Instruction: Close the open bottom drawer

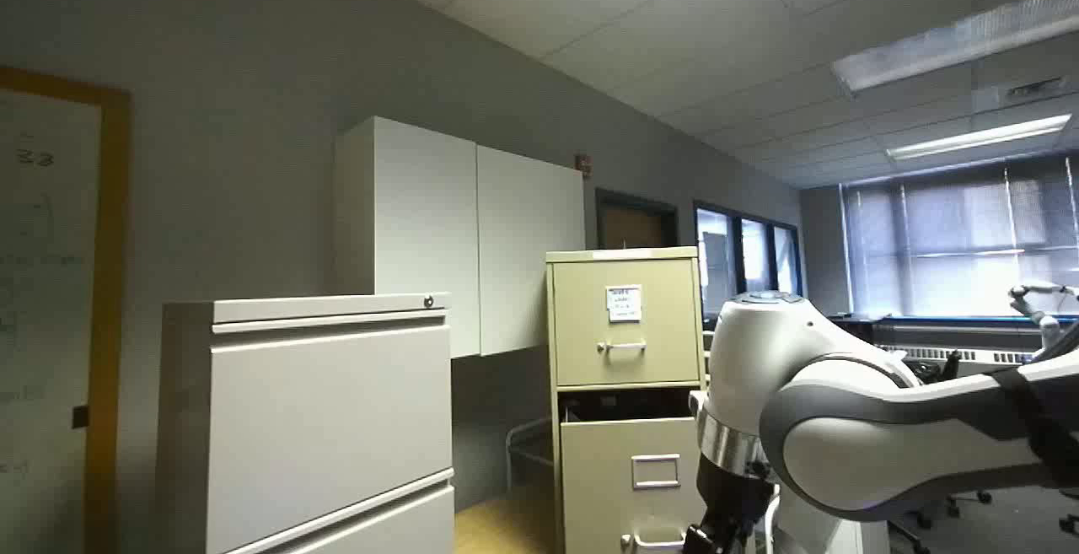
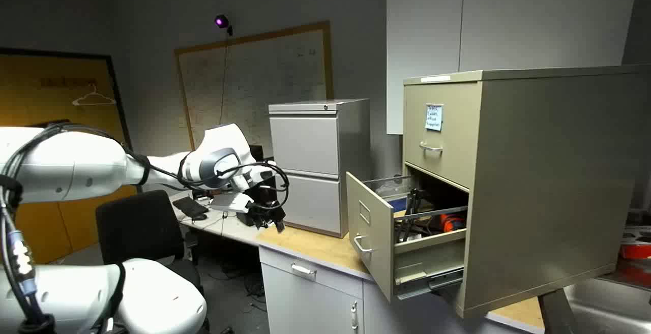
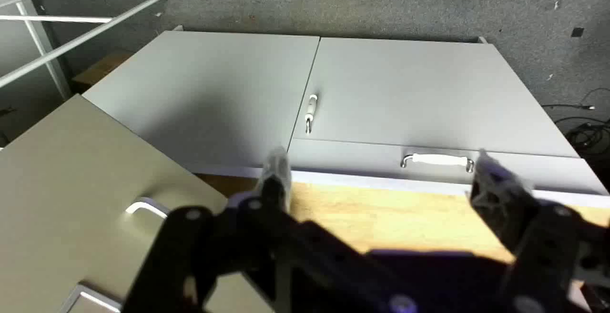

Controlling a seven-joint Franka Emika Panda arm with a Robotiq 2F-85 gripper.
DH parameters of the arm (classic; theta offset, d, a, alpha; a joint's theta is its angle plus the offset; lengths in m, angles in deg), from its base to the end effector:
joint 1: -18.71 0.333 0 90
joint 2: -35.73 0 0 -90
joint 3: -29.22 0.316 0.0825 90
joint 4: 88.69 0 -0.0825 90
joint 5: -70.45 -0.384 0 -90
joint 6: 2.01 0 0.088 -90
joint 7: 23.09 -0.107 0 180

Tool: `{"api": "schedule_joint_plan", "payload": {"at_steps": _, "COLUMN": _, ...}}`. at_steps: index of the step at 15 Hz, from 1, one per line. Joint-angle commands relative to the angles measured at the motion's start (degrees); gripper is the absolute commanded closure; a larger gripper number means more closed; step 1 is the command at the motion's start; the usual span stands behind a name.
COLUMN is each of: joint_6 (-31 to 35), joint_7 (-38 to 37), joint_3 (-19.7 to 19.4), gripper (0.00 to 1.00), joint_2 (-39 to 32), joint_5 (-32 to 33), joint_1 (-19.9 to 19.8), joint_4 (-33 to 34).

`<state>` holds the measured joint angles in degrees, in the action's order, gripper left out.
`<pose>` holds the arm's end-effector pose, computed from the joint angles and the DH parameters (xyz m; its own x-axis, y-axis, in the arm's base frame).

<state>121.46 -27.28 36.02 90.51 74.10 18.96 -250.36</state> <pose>0.2946 0.0324 0.4713 0.9560 0.0597 0.2871 0.0209 -0.9904 0.1365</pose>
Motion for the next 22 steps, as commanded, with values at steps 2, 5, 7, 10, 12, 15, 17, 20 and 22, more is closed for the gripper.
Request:
{"api": "schedule_joint_plan", "payload": {"at_steps": 2, "joint_6": -0.5, "joint_7": -0.3, "joint_3": -0.4, "gripper": 0.00, "joint_2": -0.3, "joint_5": 0.4, "joint_1": 0.4, "joint_4": -0.2}}
{"api": "schedule_joint_plan", "payload": {"at_steps": 5, "joint_6": -0.5, "joint_7": -0.3, "joint_3": -0.4, "gripper": 0.00, "joint_2": -0.8, "joint_5": 0.4, "joint_1": 0.4, "joint_4": -0.2}}
{"api": "schedule_joint_plan", "payload": {"at_steps": 7, "joint_6": -0.5, "joint_7": -0.3, "joint_3": -0.4, "gripper": 0.00, "joint_2": -0.8, "joint_5": 0.4, "joint_1": 0.4, "joint_4": -0.2}}
{"api": "schedule_joint_plan", "payload": {"at_steps": 10, "joint_6": -0.5, "joint_7": -0.3, "joint_3": -0.4, "gripper": 0.00, "joint_2": -0.8, "joint_5": 0.4, "joint_1": 0.4, "joint_4": -0.2}}
{"api": "schedule_joint_plan", "payload": {"at_steps": 12, "joint_6": -0.5, "joint_7": -0.3, "joint_3": -0.4, "gripper": 0.00, "joint_2": -0.8, "joint_5": 0.4, "joint_1": 0.4, "joint_4": -0.2}}
{"api": "schedule_joint_plan", "payload": {"at_steps": 15, "joint_6": 0.6, "joint_7": 0.2, "joint_3": -0.5, "gripper": 0.00, "joint_2": -1.5, "joint_5": 0.5, "joint_1": 0.7, "joint_4": 0.3}}
{"api": "schedule_joint_plan", "payload": {"at_steps": 17, "joint_6": 1.8, "joint_7": 0.1, "joint_3": 0.5, "gripper": 0.00, "joint_2": -3.3, "joint_5": 1.6, "joint_1": 0.4, "joint_4": 1.5}}
{"api": "schedule_joint_plan", "payload": {"at_steps": 20, "joint_6": 6.1, "joint_7": -0.1, "joint_3": 2.9, "gripper": 0.00, "joint_2": -8.1, "joint_5": 4.9, "joint_1": 0.0, "joint_4": 3.7}}
{"api": "schedule_joint_plan", "payload": {"at_steps": 22, "joint_6": 10.4, "joint_7": -0.3, "joint_3": 5.7, "gripper": 0.27, "joint_2": -12.7, "joint_5": 9.4, "joint_1": -0.8, "joint_4": 5.3}}
